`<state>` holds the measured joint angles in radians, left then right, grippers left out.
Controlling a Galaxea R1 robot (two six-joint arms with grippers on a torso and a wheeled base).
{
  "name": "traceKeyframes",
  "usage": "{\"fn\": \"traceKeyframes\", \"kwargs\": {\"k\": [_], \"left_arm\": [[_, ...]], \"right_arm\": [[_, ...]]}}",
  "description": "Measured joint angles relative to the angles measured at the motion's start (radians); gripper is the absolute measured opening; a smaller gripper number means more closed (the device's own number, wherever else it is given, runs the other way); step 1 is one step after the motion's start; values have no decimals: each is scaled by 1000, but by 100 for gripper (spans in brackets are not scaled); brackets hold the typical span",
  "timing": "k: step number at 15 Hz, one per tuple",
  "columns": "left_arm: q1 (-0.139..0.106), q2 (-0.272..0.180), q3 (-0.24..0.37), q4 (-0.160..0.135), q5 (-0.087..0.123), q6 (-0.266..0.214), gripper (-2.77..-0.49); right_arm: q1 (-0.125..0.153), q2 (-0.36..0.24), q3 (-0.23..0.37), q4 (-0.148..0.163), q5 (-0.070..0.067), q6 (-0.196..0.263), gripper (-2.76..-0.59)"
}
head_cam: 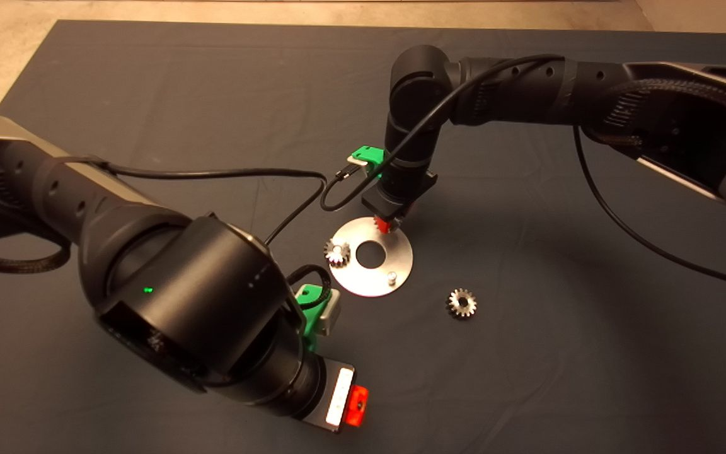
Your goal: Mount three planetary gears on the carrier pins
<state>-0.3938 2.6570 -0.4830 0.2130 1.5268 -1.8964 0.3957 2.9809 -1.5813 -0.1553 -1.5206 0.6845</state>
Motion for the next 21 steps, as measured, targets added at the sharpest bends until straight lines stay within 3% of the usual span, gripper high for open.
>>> {"fn": "traceKeyframes", "kwargs": {"k": [9,11,14,16,21], "left_arm": [[3,0,0,0,0,0,-51],[3,0,0,0,0,0,-51],[3,2,0,0,0,0,-51],[4,2,0,0,0,0,-51],[9,2,0,0,0,0,-51]], "right_arm": [[0,0,0,0,-1,0,-220],[0,0,11,0,-5,0,-207],[1,0,62,0,-11,0,-207],[0,0,62,0,-10,0,-191],[0,0,62,0,-10,1,-183]]}}
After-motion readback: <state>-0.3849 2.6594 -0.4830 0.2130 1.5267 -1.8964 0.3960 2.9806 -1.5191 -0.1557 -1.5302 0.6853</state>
